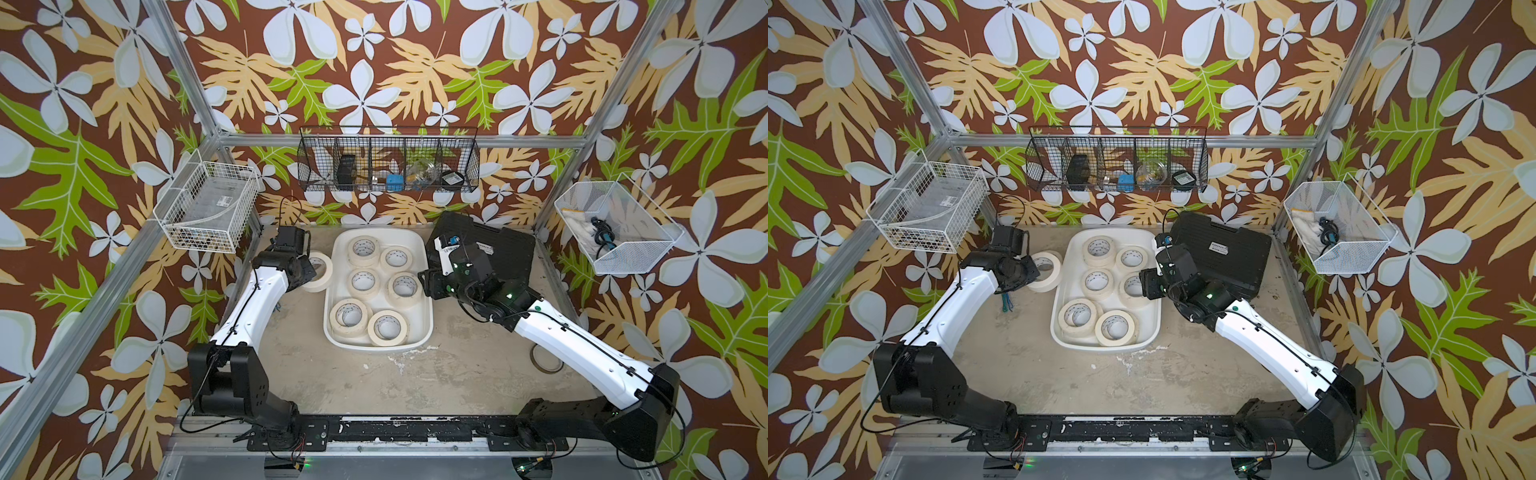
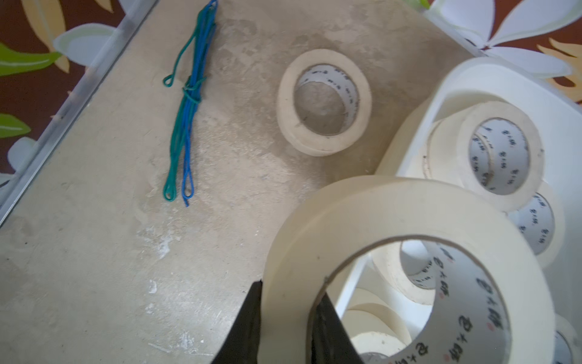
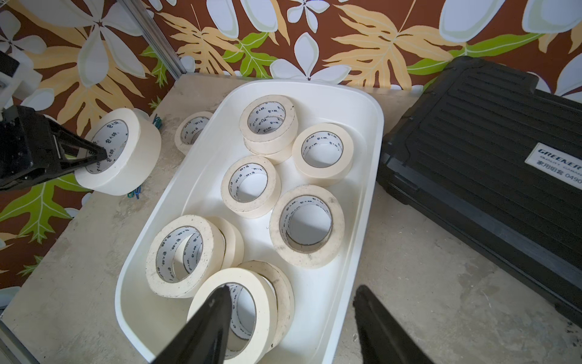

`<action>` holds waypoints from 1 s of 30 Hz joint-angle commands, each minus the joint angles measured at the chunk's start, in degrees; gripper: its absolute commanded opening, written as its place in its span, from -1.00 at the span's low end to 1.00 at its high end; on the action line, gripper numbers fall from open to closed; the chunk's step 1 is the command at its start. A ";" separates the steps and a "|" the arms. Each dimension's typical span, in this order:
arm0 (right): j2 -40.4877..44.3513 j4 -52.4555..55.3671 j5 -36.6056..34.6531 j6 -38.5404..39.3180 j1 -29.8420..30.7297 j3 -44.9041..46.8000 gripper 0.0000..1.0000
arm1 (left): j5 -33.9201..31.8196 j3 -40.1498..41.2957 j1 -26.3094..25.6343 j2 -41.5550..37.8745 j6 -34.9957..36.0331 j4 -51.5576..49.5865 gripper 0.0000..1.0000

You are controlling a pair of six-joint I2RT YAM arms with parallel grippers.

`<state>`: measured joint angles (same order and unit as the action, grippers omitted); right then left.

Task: Take out the art tape in the storage box
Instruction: Pick up the art tape from the storage box, then place the art tape at the center of the board.

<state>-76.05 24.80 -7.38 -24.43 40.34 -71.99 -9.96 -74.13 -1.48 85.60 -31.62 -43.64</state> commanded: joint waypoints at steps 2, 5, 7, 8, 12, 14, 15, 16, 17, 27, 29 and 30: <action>0.29 -1.07 0.25 -0.16 -0.17 0.53 0.30 | 0.62 4.40 3.77 -2.21 -1.48 5.96 -1.00; 0.24 -0.89 0.41 -0.23 -0.23 0.71 0.30 | 0.37 7.77 5.44 -2.98 -2.19 8.95 -1.00; 0.29 -0.82 0.24 -0.27 -0.28 0.71 0.30 | -0.04 9.98 5.97 -2.76 -2.80 10.91 -1.00; 0.37 -0.80 0.05 -0.27 -0.26 0.71 0.30 | -0.26 11.11 6.06 -2.55 -3.20 11.86 -1.00; 0.72 -0.90 -0.23 -0.43 -0.35 1.01 0.30 | -0.45 16.16 6.05 -2.02 -5.83 16.65 -1.00; 0.68 -1.07 -0.18 -0.60 -0.35 1.32 0.30 | -0.17 18.36 6.05 -1.18 -6.82 19.39 -1.00; 0.63 -1.07 -0.18 -0.61 -0.35 1.45 0.30 | -0.07 19.00 6.05 -0.61 -7.01 20.23 -1.00; 0.55 -1.15 -0.14 -0.62 -0.39 1.56 0.30 | 0.17 19.34 6.05 0.21 -6.97 20.82 -1.00; 0.34 -1.15 -0.18 -0.62 -0.35 1.67 0.30 | 0.41 19.51 6.05 1.30 -6.84 21.17 -1.00; -2.02 -1.47 0.30 -0.71 -0.35 1.50 0.29 | 1.69 17.03 5.61 8.37 -7.42 22.73 -1.00; -2.25 -1.22 0.30 -0.54 -0.35 1.20 0.29 | 0.57 16.36 5.61 9.20 -7.84 22.70 -1.00; -2.26 -1.16 0.34 -0.47 -0.44 1.23 0.29 | 0.41 16.18 5.61 9.68 -7.93 22.72 -1.00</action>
<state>-78.22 24.16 -7.31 -25.06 40.03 -70.28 -8.71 -57.17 4.21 94.56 -38.68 -22.46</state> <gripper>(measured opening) 0.647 0.249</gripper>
